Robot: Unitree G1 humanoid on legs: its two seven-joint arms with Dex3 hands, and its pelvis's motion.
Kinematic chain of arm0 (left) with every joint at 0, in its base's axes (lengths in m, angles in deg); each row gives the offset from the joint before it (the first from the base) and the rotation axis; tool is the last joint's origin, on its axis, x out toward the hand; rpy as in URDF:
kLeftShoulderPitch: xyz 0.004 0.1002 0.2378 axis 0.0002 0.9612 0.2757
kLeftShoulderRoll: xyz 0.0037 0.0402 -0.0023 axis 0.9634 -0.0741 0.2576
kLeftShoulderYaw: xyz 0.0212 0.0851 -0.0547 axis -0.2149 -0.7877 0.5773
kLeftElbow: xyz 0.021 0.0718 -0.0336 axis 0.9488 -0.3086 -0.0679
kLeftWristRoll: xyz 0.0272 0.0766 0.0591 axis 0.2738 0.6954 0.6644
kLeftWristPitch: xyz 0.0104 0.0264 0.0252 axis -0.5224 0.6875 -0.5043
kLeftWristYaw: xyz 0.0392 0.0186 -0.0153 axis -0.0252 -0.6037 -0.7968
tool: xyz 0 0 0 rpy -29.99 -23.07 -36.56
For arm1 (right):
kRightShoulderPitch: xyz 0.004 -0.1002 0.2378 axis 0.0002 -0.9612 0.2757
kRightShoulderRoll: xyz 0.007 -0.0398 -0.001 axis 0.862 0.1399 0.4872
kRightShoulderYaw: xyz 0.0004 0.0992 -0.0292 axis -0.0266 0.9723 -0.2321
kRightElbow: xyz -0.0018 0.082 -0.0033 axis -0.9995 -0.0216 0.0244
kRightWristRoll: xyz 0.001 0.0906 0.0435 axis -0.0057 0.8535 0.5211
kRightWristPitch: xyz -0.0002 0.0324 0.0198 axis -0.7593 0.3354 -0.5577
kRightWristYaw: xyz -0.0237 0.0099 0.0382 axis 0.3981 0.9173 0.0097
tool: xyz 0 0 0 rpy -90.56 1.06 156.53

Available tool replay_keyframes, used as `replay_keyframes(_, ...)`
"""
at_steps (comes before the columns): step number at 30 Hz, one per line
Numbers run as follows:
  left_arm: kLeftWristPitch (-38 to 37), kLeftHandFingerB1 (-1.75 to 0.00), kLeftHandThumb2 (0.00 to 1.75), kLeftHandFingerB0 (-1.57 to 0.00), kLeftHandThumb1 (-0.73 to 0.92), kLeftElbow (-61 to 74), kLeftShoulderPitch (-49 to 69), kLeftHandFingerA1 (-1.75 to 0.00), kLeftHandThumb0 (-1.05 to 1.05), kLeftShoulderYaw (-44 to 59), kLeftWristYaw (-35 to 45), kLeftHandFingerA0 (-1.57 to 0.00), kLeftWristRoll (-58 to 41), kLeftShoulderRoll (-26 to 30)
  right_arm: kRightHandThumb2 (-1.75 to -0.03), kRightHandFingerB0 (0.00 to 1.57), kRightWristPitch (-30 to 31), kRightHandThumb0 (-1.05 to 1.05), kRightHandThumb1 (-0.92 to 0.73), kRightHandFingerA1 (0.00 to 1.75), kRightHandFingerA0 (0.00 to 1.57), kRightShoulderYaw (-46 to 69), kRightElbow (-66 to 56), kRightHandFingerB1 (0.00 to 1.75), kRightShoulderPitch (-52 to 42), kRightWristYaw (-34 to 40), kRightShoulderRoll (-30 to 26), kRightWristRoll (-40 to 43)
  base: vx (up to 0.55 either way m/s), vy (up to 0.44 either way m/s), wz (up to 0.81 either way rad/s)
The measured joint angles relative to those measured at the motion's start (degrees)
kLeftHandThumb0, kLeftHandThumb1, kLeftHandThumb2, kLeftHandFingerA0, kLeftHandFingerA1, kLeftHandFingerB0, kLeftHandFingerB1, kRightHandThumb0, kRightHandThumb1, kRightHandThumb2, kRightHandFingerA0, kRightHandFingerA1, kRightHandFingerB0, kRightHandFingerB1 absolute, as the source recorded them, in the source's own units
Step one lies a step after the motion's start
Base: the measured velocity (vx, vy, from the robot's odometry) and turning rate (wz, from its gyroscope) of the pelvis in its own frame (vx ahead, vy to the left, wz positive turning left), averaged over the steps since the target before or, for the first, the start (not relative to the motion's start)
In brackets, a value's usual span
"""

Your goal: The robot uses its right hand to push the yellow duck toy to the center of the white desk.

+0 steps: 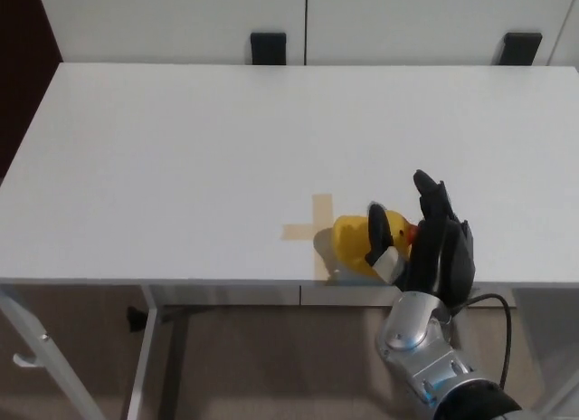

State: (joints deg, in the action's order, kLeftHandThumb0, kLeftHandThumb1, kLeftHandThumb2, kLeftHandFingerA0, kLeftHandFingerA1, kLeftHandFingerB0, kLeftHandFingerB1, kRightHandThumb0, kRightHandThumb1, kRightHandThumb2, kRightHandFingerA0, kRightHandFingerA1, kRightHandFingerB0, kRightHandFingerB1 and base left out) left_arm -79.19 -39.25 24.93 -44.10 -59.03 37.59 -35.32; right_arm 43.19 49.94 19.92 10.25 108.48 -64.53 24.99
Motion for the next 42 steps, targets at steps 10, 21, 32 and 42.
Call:
replay_keyframes(10,-2.0,-0.84,1.24,-0.95,0.35,1.2,0.6,-0.8,0.04,-0.6,1.0,-0.94,0.0,-1.1,-1.02,0.13,1.1,-0.72,-0.64,0.38,0.02,-2.0,2.2,0.47,4.2,4.8,0.0,-2.2,0.0,0.0,0.0)
replay_keyframes(21,-3.3,-0.86,1.26,-0.95,0.32,0.4,0.0,-0.82,0.02,-1.9,2.0,-0.9,0.1,-1.2,-0.99,0.17,1.0,-0.71,-0.62,0.4,0.02,-2.5,2.4,0.49,6.2,4.0,0.0,-2.3,0.0,0.0,0.0)
replay_keyframes(32,-3.3,-0.85,1.27,-0.96,0.32,1.2,-0.4,-0.84,0.03,-2.8,2.2,-0.9,0.3,-1.4,-0.64,0.21,-2.5,-0.68,-0.82,0.37,0.06,1.4,2.3,0.34,6.2,2.2,0.2,0.6,0.0,0.0,0.0)
replay_keyframes(42,-3.3,-0.85,1.31,-0.96,0.29,1.6,-0.5,-0.85,0.04,-3.5,2.2,-0.91,0.4,-1.4,-0.66,0.2,-4.9,-0.74,-0.84,0.36,0.05,4.8,2.3,0.33,5.0,0.3,0.2,3.6,0.0,0.0,0.0)
